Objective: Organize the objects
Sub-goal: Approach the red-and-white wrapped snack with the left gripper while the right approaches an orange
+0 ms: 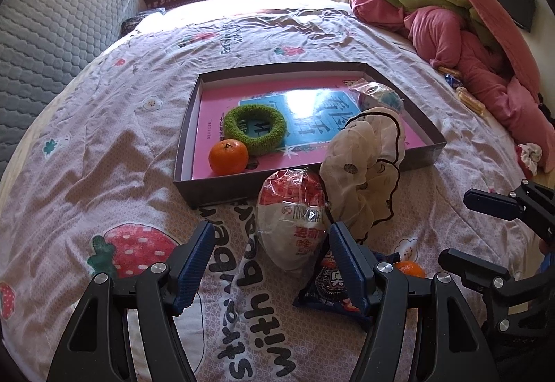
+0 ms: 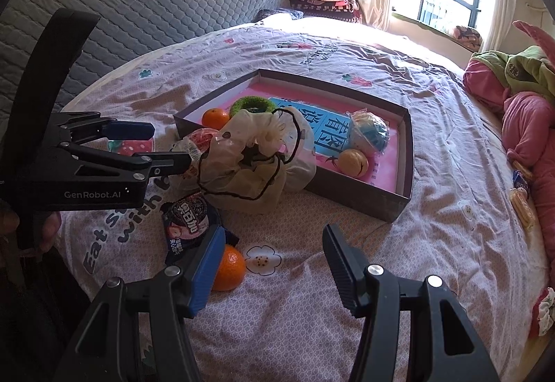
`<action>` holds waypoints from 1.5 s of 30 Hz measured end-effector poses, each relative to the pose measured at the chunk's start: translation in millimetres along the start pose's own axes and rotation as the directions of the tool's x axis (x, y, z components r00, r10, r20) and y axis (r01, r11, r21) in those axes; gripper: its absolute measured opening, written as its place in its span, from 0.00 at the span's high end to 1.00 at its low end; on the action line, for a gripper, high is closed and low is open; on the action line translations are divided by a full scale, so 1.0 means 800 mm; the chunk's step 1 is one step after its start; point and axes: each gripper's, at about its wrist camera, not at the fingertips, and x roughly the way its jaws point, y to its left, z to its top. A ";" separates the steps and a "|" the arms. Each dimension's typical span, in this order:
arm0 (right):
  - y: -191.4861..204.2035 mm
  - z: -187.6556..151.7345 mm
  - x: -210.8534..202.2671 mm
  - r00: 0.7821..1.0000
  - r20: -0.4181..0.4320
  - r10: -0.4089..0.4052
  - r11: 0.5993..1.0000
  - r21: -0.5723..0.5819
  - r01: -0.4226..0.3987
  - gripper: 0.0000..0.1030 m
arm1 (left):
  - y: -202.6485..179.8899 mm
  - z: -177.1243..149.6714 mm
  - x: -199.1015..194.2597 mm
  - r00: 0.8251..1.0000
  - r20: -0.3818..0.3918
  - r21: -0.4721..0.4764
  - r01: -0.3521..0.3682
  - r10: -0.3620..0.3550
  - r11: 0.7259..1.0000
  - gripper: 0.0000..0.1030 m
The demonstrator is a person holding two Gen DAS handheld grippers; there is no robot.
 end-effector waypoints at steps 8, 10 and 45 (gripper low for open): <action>0.008 -0.006 0.006 1.000 -0.026 0.012 1.000 -0.022 -0.012 0.44 | 0.001 -0.004 0.007 1.000 -0.024 0.010 -0.005 0.005 1.000 0.32; 0.010 -0.007 0.007 0.999 -0.030 0.015 1.000 -0.027 -0.016 0.44 | 0.000 -0.005 0.009 1.000 -0.028 0.013 -0.006 0.007 1.000 0.32; 0.038 -0.018 0.033 0.992 -0.122 0.044 0.994 -0.099 -0.056 0.44 | -0.013 -0.002 0.040 0.996 -0.081 0.016 -0.041 0.043 0.999 0.32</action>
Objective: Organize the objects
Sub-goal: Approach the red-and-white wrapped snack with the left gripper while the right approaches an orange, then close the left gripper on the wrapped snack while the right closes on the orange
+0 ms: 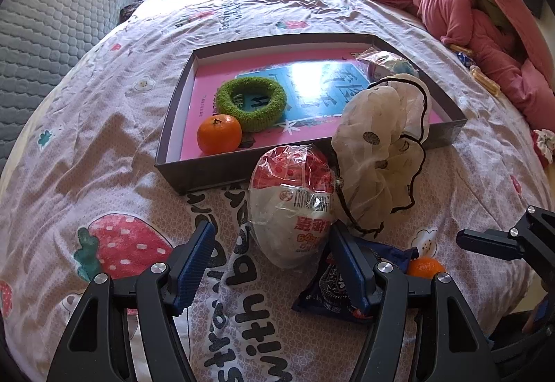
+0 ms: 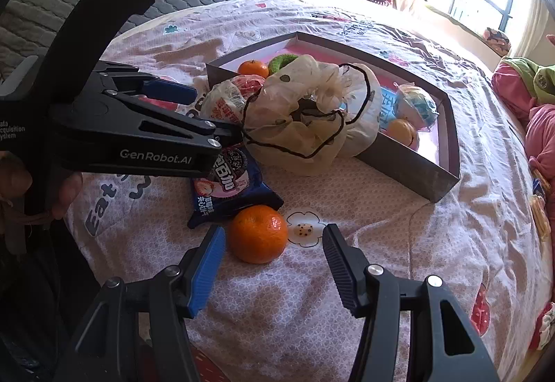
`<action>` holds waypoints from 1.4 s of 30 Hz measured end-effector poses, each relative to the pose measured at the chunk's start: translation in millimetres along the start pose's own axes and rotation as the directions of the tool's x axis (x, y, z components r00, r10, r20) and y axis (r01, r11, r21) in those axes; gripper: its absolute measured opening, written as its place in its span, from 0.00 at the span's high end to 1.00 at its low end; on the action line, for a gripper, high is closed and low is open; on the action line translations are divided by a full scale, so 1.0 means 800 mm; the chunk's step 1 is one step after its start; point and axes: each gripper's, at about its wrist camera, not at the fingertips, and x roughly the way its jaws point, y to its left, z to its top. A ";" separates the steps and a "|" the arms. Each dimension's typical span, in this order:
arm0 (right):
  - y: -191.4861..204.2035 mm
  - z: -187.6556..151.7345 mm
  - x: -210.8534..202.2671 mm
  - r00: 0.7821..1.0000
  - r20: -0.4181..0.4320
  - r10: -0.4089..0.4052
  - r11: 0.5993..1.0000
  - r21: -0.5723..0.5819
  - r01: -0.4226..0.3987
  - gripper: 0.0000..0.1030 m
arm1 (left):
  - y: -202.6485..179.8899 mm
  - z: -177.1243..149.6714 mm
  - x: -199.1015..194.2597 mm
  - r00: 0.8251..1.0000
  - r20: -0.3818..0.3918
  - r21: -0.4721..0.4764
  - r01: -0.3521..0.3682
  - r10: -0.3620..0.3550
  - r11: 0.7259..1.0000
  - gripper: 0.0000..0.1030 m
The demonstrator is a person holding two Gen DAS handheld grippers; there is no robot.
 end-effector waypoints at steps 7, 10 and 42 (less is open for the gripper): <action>0.003 0.000 0.004 1.000 -0.008 -0.008 1.000 -0.008 0.008 0.44 | -0.002 0.002 0.005 1.000 -0.010 -0.005 0.001 -0.001 1.000 0.32; 0.003 0.001 0.006 1.000 -0.012 -0.006 1.000 -0.005 0.006 0.44 | -0.002 0.002 0.006 1.000 -0.011 -0.006 0.001 -0.001 1.000 0.32; 0.005 0.004 0.028 0.999 -0.042 0.017 1.000 0.018 -0.016 0.61 | 0.004 0.018 0.034 0.999 -0.036 -0.075 0.026 -0.029 0.997 0.32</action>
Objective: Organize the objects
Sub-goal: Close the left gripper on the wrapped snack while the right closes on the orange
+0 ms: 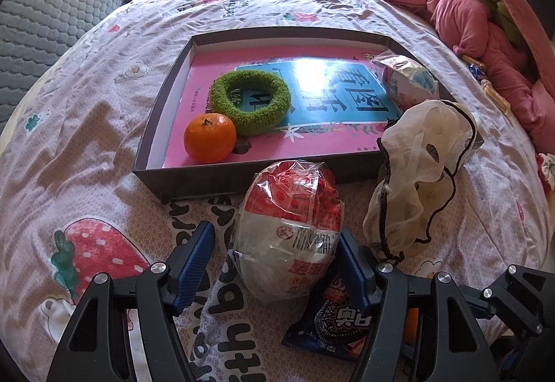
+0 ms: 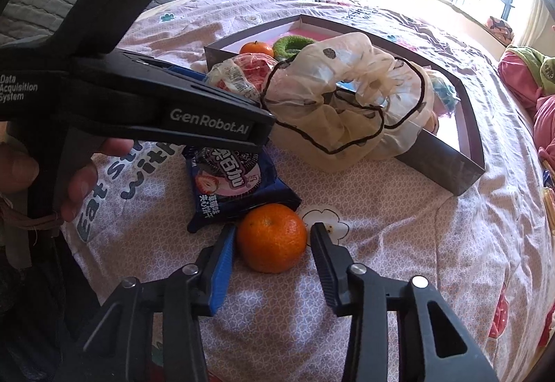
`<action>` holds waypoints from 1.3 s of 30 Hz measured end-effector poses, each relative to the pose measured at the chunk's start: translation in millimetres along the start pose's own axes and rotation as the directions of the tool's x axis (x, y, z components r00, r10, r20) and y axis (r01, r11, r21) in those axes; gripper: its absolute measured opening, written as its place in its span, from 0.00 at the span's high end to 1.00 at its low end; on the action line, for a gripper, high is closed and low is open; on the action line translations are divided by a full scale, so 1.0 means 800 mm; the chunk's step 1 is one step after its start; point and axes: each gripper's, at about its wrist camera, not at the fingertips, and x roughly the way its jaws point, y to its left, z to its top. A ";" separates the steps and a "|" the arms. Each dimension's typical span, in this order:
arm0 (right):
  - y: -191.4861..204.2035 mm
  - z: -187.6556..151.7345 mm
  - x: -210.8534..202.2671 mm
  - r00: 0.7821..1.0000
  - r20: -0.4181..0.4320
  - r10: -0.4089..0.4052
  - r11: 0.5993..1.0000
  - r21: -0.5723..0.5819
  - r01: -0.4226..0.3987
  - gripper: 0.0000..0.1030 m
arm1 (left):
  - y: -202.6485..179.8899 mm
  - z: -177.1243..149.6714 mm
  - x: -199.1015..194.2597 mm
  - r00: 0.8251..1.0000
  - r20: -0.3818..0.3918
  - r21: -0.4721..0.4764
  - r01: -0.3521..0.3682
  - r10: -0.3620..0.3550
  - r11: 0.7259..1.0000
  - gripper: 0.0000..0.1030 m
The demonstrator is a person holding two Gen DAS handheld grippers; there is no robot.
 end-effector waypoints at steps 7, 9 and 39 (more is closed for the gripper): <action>-0.001 -0.001 -0.001 1.000 0.004 0.002 1.000 0.012 -0.002 0.61 | 0.001 0.002 0.004 1.000 -0.001 -0.013 0.026 -0.026 1.000 0.32; -0.002 -0.001 -0.003 1.000 0.007 0.005 1.000 0.020 -0.005 0.61 | 0.003 0.002 0.005 0.999 -0.006 -0.026 0.039 -0.039 0.999 0.32; -0.032 -0.003 -0.022 0.998 0.040 -0.041 0.995 0.095 0.037 0.61 | 0.010 -0.004 -0.029 0.996 0.043 -0.021 0.079 -0.078 0.997 0.47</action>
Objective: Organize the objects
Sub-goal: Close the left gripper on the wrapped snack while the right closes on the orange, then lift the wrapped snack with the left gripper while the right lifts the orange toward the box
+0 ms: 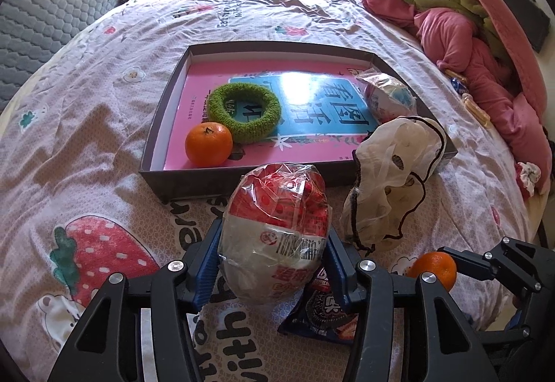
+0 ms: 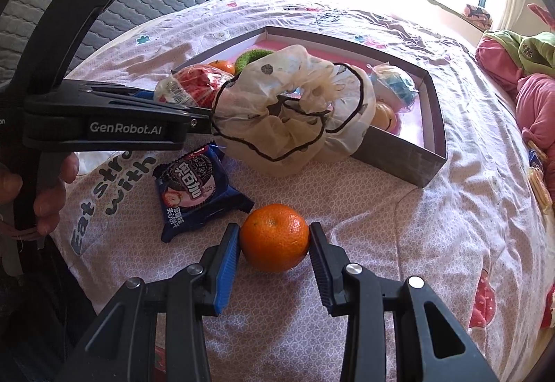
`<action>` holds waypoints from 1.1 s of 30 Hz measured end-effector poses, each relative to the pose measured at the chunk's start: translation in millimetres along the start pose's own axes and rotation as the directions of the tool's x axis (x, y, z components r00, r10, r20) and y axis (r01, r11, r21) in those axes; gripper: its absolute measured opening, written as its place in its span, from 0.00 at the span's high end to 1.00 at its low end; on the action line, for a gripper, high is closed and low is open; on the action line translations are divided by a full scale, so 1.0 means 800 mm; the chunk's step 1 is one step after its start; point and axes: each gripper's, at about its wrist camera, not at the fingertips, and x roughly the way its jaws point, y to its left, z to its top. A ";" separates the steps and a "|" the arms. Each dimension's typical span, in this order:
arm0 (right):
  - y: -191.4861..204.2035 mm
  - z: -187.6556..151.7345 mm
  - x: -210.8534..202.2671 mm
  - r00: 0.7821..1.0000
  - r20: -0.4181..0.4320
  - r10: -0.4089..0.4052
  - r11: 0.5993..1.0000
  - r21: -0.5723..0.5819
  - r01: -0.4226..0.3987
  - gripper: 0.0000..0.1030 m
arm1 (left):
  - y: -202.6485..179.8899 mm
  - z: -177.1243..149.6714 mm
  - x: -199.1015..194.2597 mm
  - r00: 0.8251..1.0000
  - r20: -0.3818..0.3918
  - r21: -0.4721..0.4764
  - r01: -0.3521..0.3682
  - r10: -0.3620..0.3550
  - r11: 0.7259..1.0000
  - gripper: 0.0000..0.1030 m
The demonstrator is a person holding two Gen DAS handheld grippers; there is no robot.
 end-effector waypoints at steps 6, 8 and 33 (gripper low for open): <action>-0.006 0.008 -0.011 0.999 0.033 -0.006 1.000 0.018 0.005 0.61 | 0.001 0.000 -0.014 1.000 0.028 -0.003 -0.009 0.009 1.000 0.47; -0.007 0.011 -0.016 0.999 0.045 -0.007 1.000 0.025 0.006 0.61 | 0.000 0.001 -0.019 0.999 0.040 0.001 -0.011 0.011 1.000 0.47; -0.016 0.040 -0.051 0.986 0.163 -0.027 0.998 0.067 0.016 0.61 | -0.001 0.008 -0.045 0.996 0.088 -0.038 0.020 -0.017 0.999 0.47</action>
